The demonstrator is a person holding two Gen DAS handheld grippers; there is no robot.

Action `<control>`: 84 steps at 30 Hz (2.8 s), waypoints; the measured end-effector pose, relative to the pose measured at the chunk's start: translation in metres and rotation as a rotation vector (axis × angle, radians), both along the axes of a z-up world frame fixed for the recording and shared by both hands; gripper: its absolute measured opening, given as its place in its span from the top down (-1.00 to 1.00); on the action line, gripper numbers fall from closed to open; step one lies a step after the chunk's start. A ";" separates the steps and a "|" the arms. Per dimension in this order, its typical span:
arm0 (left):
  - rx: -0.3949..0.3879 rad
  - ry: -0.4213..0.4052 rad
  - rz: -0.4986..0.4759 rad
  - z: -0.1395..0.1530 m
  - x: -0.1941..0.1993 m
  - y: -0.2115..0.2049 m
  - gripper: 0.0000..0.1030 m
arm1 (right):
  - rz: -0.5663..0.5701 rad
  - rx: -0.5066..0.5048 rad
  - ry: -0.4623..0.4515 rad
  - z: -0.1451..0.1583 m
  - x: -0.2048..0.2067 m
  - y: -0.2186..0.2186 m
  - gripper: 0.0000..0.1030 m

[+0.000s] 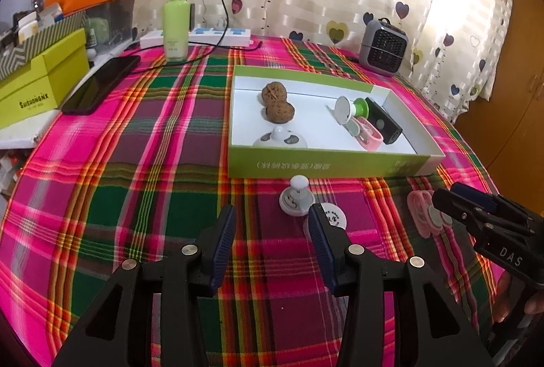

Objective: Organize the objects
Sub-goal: 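Withdraw both open grippers from the tray, then move the right gripper to a pink-mint clip while the left approaches the white round cap, then grasp the pink-mint clip with the right gripper while the left grasps the white cap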

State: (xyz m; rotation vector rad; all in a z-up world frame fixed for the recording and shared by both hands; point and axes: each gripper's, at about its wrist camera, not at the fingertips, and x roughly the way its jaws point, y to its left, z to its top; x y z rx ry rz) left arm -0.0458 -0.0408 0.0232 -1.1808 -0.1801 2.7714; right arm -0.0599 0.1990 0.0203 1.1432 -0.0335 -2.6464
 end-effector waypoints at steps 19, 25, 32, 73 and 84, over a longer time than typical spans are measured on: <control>0.053 -0.030 -0.091 -0.004 -0.001 0.022 0.14 | 0.001 -0.036 -0.037 -0.005 0.003 0.009 0.05; 0.045 -0.040 -0.105 -0.006 -0.003 0.028 0.14 | -0.030 -0.017 -0.038 -0.005 0.003 0.016 0.05; 0.038 -0.060 -0.100 -0.010 -0.007 0.030 0.14 | -0.032 -0.003 -0.050 -0.007 0.000 0.013 0.05; 0.036 -0.067 -0.060 -0.011 -0.016 0.027 0.47 | -0.021 0.085 -0.077 -0.018 -0.009 0.005 0.19; 0.036 -0.067 -0.061 -0.011 -0.015 0.027 0.47 | -0.021 0.098 -0.071 -0.018 -0.008 0.006 0.51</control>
